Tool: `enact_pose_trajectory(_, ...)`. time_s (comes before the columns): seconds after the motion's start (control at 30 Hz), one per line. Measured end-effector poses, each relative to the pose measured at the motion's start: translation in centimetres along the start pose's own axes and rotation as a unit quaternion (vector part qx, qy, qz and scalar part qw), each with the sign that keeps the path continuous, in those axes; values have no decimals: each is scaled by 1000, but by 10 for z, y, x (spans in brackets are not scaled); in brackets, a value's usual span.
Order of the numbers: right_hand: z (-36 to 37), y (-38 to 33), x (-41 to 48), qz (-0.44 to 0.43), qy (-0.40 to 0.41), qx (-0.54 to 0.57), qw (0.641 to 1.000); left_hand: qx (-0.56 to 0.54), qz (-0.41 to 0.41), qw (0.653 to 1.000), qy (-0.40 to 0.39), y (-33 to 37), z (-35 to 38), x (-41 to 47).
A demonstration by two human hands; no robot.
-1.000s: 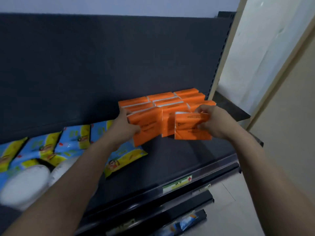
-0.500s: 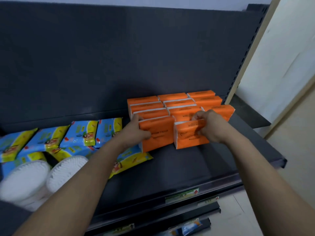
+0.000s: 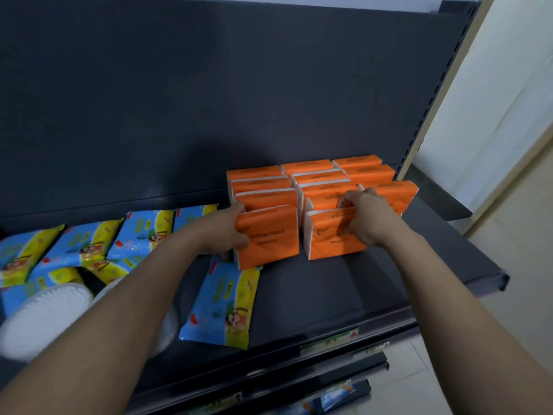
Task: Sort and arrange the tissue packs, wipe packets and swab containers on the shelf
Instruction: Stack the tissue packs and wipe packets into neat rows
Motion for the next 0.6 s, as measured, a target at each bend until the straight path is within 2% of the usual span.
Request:
enact_pose_trajectory(0.13,-1,-2,2,0,19,-41,999,26,-3,998,48,-3,-10,-11)
enact_pose_trajectory(0.3,-4,0,1,-20,7,-43,999,-20,-2,992,128,13,-6,-7)
enact_pose_trajectory(0.43,-6,2,-2,-30,4,-47,998,31,-39,984,172,22,4,-4)
enact_pose_trajectory(0.6,-10,3,-6,-39,14,-17,999,-20,-76,968,240,25,8,-8)
Point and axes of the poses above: each hand's wrist, its own x-axis towards the middle knuckle, its own z-axis out of the palm, y = z × x, the point moved 4 cm from there along x, towards the middle knuckle, and after that the axes turned 15 degrees about x, right-handed, at the moved point
